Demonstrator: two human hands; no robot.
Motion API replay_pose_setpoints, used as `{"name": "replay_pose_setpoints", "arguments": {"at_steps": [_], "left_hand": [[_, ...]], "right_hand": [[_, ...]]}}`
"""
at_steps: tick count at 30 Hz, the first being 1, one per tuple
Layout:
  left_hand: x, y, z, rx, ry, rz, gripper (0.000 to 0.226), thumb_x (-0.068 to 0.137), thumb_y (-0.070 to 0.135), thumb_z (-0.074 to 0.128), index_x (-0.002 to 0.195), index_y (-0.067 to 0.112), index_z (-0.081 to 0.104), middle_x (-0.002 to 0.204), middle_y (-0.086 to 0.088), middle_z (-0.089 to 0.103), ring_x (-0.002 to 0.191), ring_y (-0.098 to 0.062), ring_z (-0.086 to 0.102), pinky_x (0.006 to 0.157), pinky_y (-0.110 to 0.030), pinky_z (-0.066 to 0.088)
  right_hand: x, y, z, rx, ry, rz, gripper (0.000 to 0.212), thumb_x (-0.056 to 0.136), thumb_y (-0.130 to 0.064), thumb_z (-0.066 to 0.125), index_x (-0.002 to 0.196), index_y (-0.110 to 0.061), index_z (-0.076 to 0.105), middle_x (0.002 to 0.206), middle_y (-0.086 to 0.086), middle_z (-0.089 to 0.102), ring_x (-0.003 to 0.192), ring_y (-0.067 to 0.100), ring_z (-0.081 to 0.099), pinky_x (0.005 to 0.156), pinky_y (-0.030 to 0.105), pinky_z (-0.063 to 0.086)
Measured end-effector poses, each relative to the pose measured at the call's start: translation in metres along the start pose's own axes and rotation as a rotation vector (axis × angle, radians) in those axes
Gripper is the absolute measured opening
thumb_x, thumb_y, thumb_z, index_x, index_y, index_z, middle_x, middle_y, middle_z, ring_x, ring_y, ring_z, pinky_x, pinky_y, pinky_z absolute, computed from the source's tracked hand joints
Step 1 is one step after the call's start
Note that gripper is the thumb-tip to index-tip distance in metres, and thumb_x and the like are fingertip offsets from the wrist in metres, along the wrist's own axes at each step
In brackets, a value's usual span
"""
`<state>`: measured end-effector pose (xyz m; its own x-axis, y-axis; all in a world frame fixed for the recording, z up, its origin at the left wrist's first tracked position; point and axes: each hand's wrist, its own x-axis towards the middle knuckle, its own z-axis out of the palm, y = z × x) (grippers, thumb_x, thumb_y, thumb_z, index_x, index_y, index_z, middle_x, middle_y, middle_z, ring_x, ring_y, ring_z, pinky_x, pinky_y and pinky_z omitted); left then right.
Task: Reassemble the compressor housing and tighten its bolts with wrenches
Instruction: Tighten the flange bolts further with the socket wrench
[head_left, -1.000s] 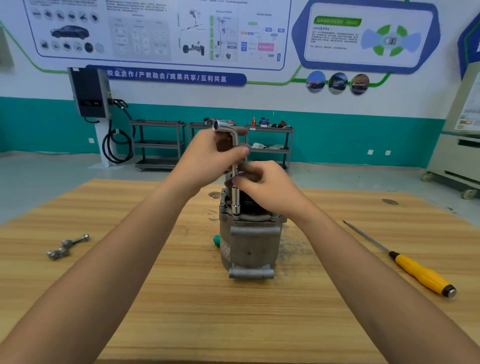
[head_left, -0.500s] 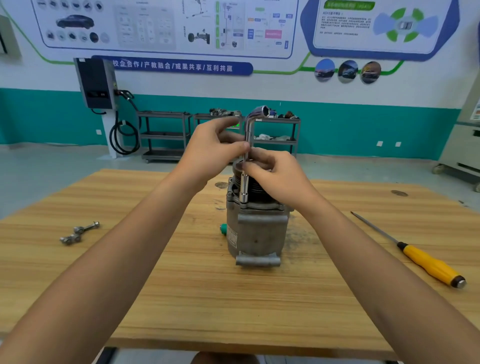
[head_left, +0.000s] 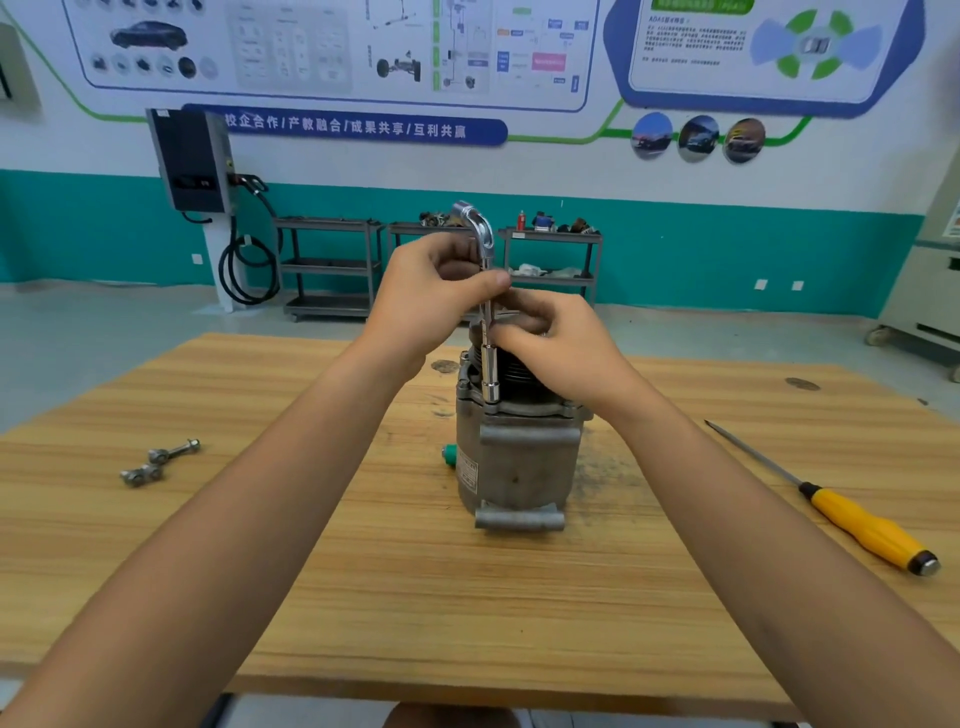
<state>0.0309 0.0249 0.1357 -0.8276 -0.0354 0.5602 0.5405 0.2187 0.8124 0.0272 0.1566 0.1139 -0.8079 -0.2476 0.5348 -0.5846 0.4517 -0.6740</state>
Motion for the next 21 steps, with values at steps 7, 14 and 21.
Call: {"name": "replay_pose_setpoints", "arguments": {"at_steps": [7, 14, 21], "left_hand": [[0.0041, 0.0039, -0.0046, 0.086, -0.034, 0.029, 0.023, 0.082, 0.009, 0.069, 0.100, 0.020, 0.061, 0.081, 0.010, 0.064, 0.067, 0.009, 0.060, 0.059, -0.004, 0.045], [-0.0020, 0.0086, 0.0029, 0.231, -0.038, 0.087, 0.004, 0.085, 0.020, 0.066, 0.086, 0.020, 0.062, 0.081, 0.007, 0.062, 0.078, -0.007, 0.059, 0.072, -0.019, 0.049], [0.0002, 0.0061, 0.0022, 0.257, 0.037, 0.091, 0.010, 0.083, 0.017, 0.067, 0.091, 0.019, 0.061, 0.080, 0.009, 0.062, 0.082, -0.009, 0.061, 0.076, -0.023, 0.051]], "right_hand": [[-0.0005, 0.0049, 0.0026, -0.077, 0.102, -0.077, 0.024, 0.083, -0.020, 0.068, 0.107, -0.021, 0.066, 0.075, -0.019, 0.066, 0.093, 0.007, 0.063, 0.106, 0.051, 0.029], [-0.0005, -0.0016, 0.0012, -0.125, 0.062, -0.069, 0.020, 0.092, -0.028, 0.056, 0.090, -0.011, 0.068, 0.089, -0.002, 0.071, 0.096, 0.019, 0.062, 0.105, 0.055, 0.029], [0.0006, -0.0027, 0.0063, -0.135, 0.145, -0.058, 0.021, 0.090, -0.028, 0.060, 0.076, -0.013, 0.066, 0.071, -0.008, 0.067, 0.085, 0.018, 0.063, 0.102, 0.058, 0.032]]}}
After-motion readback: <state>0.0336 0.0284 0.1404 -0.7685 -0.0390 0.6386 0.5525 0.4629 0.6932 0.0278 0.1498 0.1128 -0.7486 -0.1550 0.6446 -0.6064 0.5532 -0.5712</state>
